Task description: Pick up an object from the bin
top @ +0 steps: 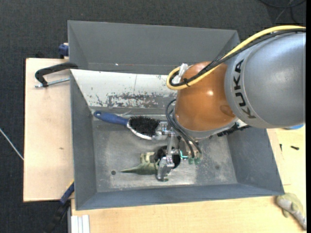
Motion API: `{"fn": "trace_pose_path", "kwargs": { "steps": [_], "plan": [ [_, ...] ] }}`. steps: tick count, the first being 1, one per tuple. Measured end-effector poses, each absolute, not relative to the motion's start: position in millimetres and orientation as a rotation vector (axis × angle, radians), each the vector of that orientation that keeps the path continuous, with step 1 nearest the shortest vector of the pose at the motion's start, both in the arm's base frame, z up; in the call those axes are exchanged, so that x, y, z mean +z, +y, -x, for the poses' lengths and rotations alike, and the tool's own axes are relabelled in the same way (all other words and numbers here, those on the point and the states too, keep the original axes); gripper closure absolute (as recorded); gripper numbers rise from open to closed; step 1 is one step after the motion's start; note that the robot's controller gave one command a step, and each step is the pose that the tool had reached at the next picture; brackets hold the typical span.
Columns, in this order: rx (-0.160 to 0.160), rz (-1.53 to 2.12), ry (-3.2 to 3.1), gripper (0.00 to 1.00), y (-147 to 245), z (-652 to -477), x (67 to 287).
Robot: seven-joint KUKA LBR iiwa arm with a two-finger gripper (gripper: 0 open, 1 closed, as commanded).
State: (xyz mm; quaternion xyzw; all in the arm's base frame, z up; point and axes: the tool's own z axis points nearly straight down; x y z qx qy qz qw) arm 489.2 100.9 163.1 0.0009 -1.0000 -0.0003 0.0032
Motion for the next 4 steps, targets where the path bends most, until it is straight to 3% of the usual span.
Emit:
{"fn": "trace_pose_path", "kwargs": {
  "steps": [1,2,3,4],
  "plan": [
    [-0.002,-0.397,-3.122,0.00,32.0,-519.5,70.7],
    [-0.005,-0.401,-3.130,1.00,34.9,-521.3,74.2],
    [0.009,-0.722,-3.071,1.00,-54.7,-567.1,195.7],
    [0.003,-1.127,-2.943,1.00,-23.6,-569.2,251.1]
  ]
}}
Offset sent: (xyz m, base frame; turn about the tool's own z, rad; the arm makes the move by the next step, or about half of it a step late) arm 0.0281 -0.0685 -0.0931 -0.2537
